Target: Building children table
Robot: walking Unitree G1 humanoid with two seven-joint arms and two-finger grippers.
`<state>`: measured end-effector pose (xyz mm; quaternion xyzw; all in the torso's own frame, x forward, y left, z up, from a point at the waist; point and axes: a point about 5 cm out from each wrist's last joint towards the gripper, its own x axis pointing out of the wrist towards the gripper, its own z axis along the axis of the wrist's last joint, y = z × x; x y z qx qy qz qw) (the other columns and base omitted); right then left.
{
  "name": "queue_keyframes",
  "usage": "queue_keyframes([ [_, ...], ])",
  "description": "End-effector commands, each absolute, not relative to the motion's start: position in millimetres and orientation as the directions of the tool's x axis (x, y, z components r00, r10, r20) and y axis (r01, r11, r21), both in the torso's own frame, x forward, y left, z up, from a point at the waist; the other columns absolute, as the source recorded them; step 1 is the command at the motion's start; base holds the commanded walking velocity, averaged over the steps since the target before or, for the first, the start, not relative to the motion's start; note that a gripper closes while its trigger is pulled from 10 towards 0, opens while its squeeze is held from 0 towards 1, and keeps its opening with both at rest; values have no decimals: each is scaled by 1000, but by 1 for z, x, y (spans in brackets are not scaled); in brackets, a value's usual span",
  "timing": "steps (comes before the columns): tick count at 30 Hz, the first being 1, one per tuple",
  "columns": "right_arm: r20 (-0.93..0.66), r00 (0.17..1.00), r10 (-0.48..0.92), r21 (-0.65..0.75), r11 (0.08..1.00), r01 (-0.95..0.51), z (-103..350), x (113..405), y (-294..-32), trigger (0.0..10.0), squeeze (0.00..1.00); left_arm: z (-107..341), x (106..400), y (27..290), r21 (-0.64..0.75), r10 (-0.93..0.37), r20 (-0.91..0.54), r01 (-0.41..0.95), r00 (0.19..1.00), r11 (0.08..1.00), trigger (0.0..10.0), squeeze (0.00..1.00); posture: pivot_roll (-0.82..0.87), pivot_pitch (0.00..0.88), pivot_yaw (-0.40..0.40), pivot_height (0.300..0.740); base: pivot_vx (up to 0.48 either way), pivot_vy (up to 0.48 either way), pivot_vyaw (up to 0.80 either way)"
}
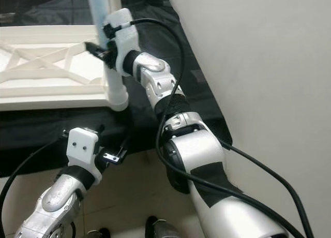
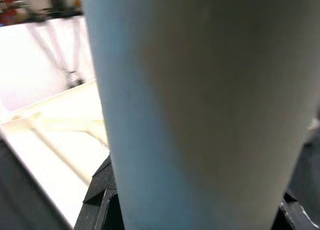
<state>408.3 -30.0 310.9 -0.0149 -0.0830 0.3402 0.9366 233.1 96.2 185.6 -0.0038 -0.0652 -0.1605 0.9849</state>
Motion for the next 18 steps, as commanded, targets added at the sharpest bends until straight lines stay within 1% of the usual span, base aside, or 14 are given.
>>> queue_keyframes([
  [1,-100,855,509,70,861,-504,239,415,-52,10000,0,184,233,97,16,-313,126,314,941,949,10000,0,103,279,-83,740,0,0,0],
  [2,-86,893,441,73,897,-436,239,417,-58,10000,0,184,234,97,17,-313,127,314,941,949,10000,0,96,274,-82,740,0,0,0],
  [4,-78,916,395,75,918,-389,239,418,-60,10000,0,183,234,97,18,-313,128,313,941,949,10000,0,96,274,-82,740,0,0,0],
  [5,-36,979,203,82,977,-199,242,420,-69,10000,0,184,236,98,22,-310,130,310,942,950,10000,0,99,274,-86,740,0,0,0],
  [6,-36,979,203,82,977,-199,242,420,-69,10000,0,184,236,98,22,-310,130,310,942,950,10000,0,99,274,-86,740,0,0,0],
  [8,-10,1000,10,100,995,-9,243,420,-77,10000,0,184,238,99,24,-307,132,306,942,952,10000,0,97,274,-84,740,0,0,0],
  [9,-10,1000,10,100,995,-9,243,420,-77,10000,0,184,238,99,24,-307,132,306,942,952,10000,0,97,274,-84,740,0,0,0],
  [10,0,999,-54,110,992,54,243,419,-80,10000,0,184,238,99,24,-306,133,305,943,952,10000,0,97,274,-84,740,0,0,0],
  [11,0,999,-54,110,992,54,243,419,-80,10000,0,184,238,99,24,-306,133,305,943,952,10000,0,97,274,-84,740,0,0,0],
  [12,15,989,-146,125,982,143,242,418,-84,10000,0,184,238,100,25,-304,134,304,943,952,10000,0,99,276,-87,740,0,0,0],
  [13,15,989,-146,125,982,143,242,418,-84,10000,0,184,238,100,25,-304,134,304,943,952,10000,0,99,276,-87,740,0,0,0],
  [14,11,965,-264,134,956,260,240,416,-90,10000,0,185,239,100,26,-303,135,302,943,953,10000,0,98,275,-85,740,0,0,0],
  [16,58,906,-419,118,904,410,244,411,-94,10000,0,185,240,100,27,-302,137,301,943,953,10000,0,103,275,-87,740,0,0,0],
  [18,84,890,-448,112,892,438,247,410,-94,10000,0,185,240,100,28,-302,138,301,943,953,10000,0,103,275,-87,740,0,0,0],
])
